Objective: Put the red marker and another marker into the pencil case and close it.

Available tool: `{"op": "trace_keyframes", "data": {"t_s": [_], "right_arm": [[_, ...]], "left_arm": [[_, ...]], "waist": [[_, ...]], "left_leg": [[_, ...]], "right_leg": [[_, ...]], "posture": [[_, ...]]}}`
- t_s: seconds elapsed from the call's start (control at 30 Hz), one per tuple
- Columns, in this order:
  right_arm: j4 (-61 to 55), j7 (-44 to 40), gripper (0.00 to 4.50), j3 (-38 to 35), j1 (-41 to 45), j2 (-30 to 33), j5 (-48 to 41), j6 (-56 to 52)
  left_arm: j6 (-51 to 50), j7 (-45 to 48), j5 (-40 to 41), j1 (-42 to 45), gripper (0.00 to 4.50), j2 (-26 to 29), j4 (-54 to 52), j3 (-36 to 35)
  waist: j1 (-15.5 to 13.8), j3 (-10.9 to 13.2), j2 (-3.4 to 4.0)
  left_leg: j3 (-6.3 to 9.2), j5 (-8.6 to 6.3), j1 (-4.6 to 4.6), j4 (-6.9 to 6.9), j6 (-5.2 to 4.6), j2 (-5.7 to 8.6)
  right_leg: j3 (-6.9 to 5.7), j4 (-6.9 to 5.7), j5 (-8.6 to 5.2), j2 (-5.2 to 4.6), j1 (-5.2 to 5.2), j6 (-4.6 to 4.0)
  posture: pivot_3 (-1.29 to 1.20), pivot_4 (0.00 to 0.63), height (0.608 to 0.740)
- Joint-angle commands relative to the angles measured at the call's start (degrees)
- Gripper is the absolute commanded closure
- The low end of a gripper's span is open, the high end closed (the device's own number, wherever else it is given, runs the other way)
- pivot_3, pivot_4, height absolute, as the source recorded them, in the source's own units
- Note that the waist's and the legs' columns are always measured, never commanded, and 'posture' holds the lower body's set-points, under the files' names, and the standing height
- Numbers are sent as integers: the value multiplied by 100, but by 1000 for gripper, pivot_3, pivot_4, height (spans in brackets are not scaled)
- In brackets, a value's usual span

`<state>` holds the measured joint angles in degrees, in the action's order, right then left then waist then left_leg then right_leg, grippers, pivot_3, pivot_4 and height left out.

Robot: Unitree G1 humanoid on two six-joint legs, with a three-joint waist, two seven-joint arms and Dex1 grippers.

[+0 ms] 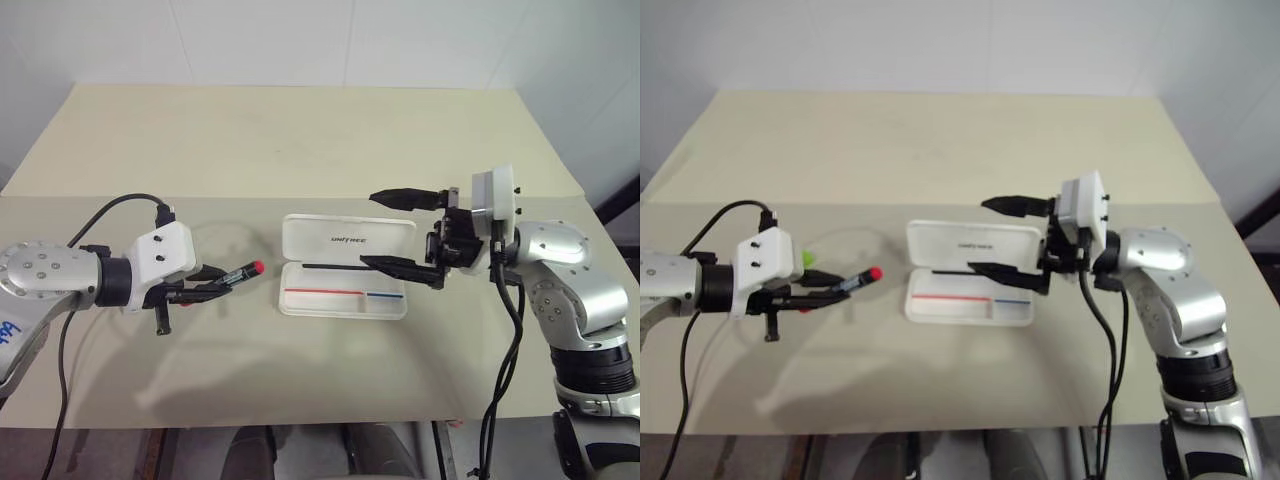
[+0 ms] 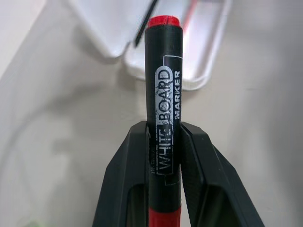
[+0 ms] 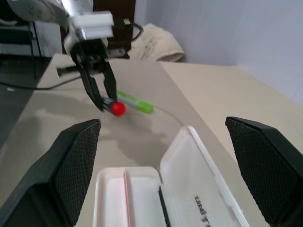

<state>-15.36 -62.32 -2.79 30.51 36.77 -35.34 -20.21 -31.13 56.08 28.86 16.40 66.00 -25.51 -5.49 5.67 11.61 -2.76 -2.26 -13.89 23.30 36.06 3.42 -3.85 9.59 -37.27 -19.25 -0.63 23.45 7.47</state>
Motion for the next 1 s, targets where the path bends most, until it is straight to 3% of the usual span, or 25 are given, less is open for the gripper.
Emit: {"op": "trace_keyframes", "data": {"t_s": [0.03, 0.37, 0.63, 1.0], "right_arm": [[-225, 52, 0, -336, -87, 250, -54, -9], [-690, 33, 0, -1142, -963, 1161, -199, -269], [-1281, 530, 0, -1460, -1655, 1060, -282, -355], [-1785, 737, 0, -1891, -2386, 1186, -368, -438]], "left_arm": [[372, 290, -196, 535, 3960, -308, 66, 464], [778, 1090, -998, 1986, 3960, -1342, 917, 1925], [1009, 1193, -1792, 3013, 3960, -2348, 1882, 2628], [1148, 1003, -2675, 3575, 3960, -3356, 2833, 3111]], "waist": [[-30, 0, 0], [-104, 0, 0], [-112, 0, 0], [-143, 0, 0]], "left_leg": [[0, 0, 0, 3, 0, 0], [1, -1, 1, 13, -4, 0], [5, 2, 0, 38, -11, 3], [9, 2, 1, 49, -12, 5]], "right_leg": [[0, -1, 1, 0, -1, 2], [3, -8, 2, 5, -2, 9], [11, -16, 11, 10, -12, 25], [15, -16, 15, 10, -20, 32]], "posture": [[0, 150, 740], [0, 150, 740], [0, 150, 740], [0, 150, 740]]}}
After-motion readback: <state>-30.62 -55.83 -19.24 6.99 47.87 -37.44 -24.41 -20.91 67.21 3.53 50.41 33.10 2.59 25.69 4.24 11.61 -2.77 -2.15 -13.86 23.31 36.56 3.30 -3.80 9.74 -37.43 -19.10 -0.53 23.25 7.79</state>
